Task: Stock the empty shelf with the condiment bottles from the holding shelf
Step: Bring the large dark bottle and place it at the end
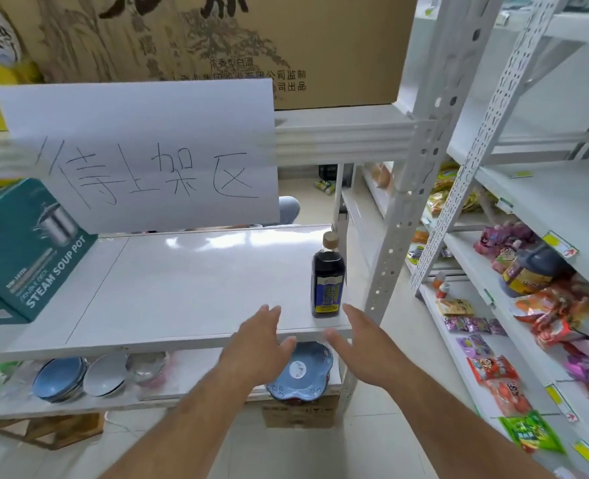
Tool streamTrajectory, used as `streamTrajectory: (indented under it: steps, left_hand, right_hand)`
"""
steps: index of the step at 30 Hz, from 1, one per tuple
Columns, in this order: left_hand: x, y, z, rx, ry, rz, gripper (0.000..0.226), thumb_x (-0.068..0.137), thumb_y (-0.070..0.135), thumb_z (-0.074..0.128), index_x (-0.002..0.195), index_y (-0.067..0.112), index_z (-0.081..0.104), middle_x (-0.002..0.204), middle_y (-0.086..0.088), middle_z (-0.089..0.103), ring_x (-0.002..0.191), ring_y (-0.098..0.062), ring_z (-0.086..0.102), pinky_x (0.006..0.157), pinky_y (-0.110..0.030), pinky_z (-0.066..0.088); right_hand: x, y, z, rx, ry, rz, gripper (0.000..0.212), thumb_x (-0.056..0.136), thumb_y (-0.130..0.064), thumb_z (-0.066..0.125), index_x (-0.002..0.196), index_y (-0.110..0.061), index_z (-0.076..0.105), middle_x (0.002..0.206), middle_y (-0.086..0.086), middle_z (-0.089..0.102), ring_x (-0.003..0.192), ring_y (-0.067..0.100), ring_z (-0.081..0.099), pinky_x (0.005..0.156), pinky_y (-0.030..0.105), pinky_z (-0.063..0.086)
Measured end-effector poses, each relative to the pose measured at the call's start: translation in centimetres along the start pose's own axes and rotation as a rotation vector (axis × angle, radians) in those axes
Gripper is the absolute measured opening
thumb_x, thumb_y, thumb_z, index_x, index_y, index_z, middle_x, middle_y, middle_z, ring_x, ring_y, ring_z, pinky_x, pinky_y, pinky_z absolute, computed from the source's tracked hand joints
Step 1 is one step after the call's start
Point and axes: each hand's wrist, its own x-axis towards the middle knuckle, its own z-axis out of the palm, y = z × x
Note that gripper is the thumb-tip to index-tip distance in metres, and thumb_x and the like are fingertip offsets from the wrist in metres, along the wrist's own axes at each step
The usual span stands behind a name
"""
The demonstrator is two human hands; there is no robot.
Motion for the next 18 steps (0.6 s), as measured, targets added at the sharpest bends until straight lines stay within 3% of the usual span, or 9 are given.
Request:
streamTrajectory:
  steps: [2, 5, 10, 18]
  left_hand:
    - [1.9, -1.0, -0.7, 0.012, -0.017, 0.024, 0.072, 0.100, 0.052, 0.051, 0.161, 0.030, 0.020, 0.171, 0.007, 0.014, 0.155, -0.021, 0.021, 0.123, -0.042, 0.026]
    - [3.8, -1.8, -0.7, 0.021, -0.072, 0.068, 0.066, 0.101, 0.049, 0.050, 0.158, 0.027, 0.027, 0.167, 0.005, 0.023, 0.151, -0.024, 0.029, 0.119, -0.042, 0.032]
    - [6.9, -2.6, 0.0, 0.006, -0.133, 0.111, 0.072, 0.100, 0.054, 0.050, 0.161, 0.030, 0.020, 0.171, 0.008, 0.015, 0.154, -0.021, 0.022, 0.122, -0.042, 0.028]
    - [11.6, -1.6, 0.9, -0.127, -0.146, 0.127, 0.076, 0.098, 0.054, 0.055, 0.162, 0.030, 0.021, 0.170, 0.010, 0.019, 0.155, -0.013, 0.020, 0.126, -0.037, 0.021]
  right_hand:
    - [1.2, -0.4, 0.8, -0.005, 0.032, 0.032, 0.059, 0.104, -0.050, 0.049, 0.156, -0.029, 0.030, 0.161, -0.006, 0.036, 0.143, 0.016, 0.038, 0.106, 0.027, 0.033]
    - [2.5, -0.4, 2.1, 0.012, 0.050, 0.081, 0.058, 0.104, -0.048, 0.049, 0.156, -0.027, 0.031, 0.159, -0.003, 0.037, 0.145, 0.016, 0.035, 0.102, 0.024, 0.028]
    - [5.7, 1.0, 2.4, 0.077, 0.085, 0.190, 0.081, 0.098, -0.057, 0.054, 0.162, -0.028, 0.014, 0.169, -0.002, 0.019, 0.153, 0.018, 0.028, 0.122, 0.037, 0.027]
    - [12.1, 3.4, 2.0, 0.252, 0.121, 0.116, 0.100, 0.092, -0.060, 0.064, 0.163, -0.028, 0.001, 0.171, -0.006, 0.014, 0.156, 0.015, 0.016, 0.126, 0.046, 0.022]
